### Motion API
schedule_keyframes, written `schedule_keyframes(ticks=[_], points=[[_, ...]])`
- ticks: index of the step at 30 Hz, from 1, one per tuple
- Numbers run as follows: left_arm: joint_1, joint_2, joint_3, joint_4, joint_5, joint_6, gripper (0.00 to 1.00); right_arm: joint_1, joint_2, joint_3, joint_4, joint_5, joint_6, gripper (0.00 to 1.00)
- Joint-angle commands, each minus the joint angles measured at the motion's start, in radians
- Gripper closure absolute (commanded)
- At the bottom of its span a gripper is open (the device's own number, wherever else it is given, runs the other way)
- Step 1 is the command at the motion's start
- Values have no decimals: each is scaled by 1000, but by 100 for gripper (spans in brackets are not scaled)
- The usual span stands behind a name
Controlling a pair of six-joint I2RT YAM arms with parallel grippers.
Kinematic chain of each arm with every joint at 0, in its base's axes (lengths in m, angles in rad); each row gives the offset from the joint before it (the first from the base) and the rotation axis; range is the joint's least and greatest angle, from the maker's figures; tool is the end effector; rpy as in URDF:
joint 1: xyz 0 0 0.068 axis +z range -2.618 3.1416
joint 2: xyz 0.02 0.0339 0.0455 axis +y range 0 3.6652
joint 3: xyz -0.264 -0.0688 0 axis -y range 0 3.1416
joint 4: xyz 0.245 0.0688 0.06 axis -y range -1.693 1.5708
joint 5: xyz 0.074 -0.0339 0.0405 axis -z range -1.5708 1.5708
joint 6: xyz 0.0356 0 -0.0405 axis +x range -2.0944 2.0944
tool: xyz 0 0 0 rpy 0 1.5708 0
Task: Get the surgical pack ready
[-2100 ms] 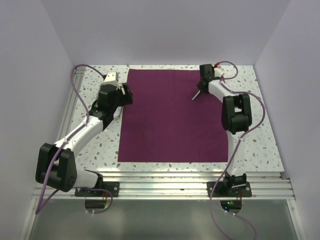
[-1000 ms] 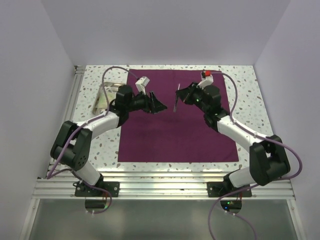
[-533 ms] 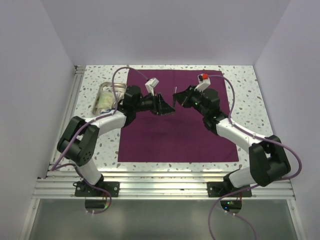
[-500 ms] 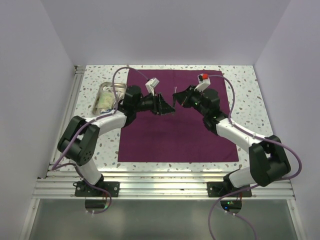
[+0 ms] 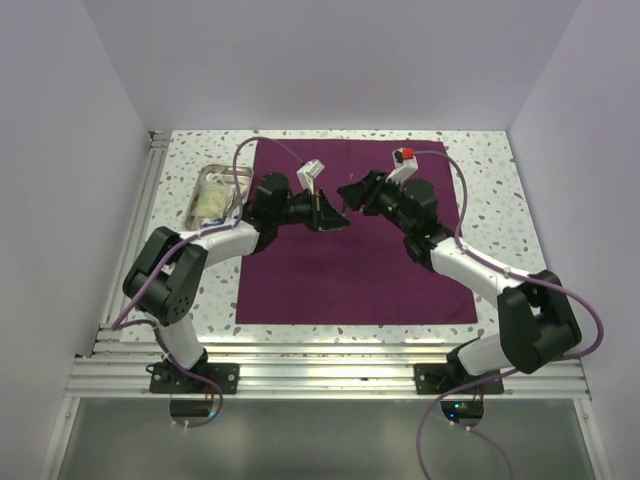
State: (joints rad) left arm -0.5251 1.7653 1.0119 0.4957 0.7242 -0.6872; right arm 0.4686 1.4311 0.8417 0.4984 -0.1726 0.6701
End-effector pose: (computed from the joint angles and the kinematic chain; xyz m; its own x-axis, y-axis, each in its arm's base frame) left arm 0.3240 -0.2150 0.2230 -0.7603 -0.1086 -0.6404 0.5789 0.3338 -0.7440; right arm 0.2907 0.1540 0.2787 -0.4346 0.4657 -0.7708 -0.4180 0.6538 0.6307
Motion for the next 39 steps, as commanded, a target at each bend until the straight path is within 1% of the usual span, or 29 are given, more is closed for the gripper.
schedule_keyframes(ticks=[1,2,3,4,6,7,8,10,12,13,14,16,18,19,22,24,25,30,32,33,34,35,37,39], points=[[4,-24,54,-87,-75,72,100,7,-29,-6,17,45,-24,40],[4,-36,66,-141,-109,99,100,7,-46,-6,-1,64,-29,36],[5,-43,92,-198,-147,163,100,7,-55,-9,-27,83,-36,34],[5,-58,106,-307,-240,195,100,7,-66,-16,-38,134,-52,32],[11,-72,140,-409,-348,268,100,7,-112,-49,-70,189,-61,30],[16,-79,148,-492,-453,285,100,4,-130,-64,-76,249,-67,29],[34,-87,157,-547,-500,297,100,5,-161,-96,-83,287,-72,27],[69,-93,169,-626,-601,317,100,5,-184,-127,-84,338,-70,25],[149,-84,186,-672,-649,339,100,4,-193,-151,-99,377,-70,25],[180,-76,192,-716,-681,347,100,4,-192,-151,-112,380,-73,25],[236,-72,200,-736,-695,357,100,4,-189,-153,-126,375,-75,25],[301,-67,218,-775,-778,390,100,4,-182,-171,-123,369,-75,26],[329,-57,244,-793,-839,434,100,4,-181,-185,-107,360,-72,26],[339,-29,263,-827,-908,449,100,4,-178,-191,-100,355,-73,26],[373,46,344,-903,-983,509,100,5,-176,-207,-93,347,-75,27],[375,77,372,-913,-987,544,100,4,-178,-219,-89,352,-75,27],[375,98,376,-911,-967,552,100,4,-181,-223,-86,352,-76,27],[376,129,389,-916,-991,551,100,-1,-193,-262,-52,352,-84,28],[375,134,389,-924,-1017,548,94,-1,-195,-270,-50,358,-84,28],[375,134,390,-925,-1016,543,84,-4,-195,-271,-50,357,-84,28],[375,128,389,-927,-1008,540,77,-5,-195,-274,-49,358,-87,28],[373,122,384,-919,-1000,537,62,-5,-195,-279,-44,361,-89,28],[373,86,355,-887,-974,534,51,-5,-192,-286,-38,367,-92,28],[372,57,315,-858,-951,537,45,-7,-189,-293,-29,370,-90,28]])
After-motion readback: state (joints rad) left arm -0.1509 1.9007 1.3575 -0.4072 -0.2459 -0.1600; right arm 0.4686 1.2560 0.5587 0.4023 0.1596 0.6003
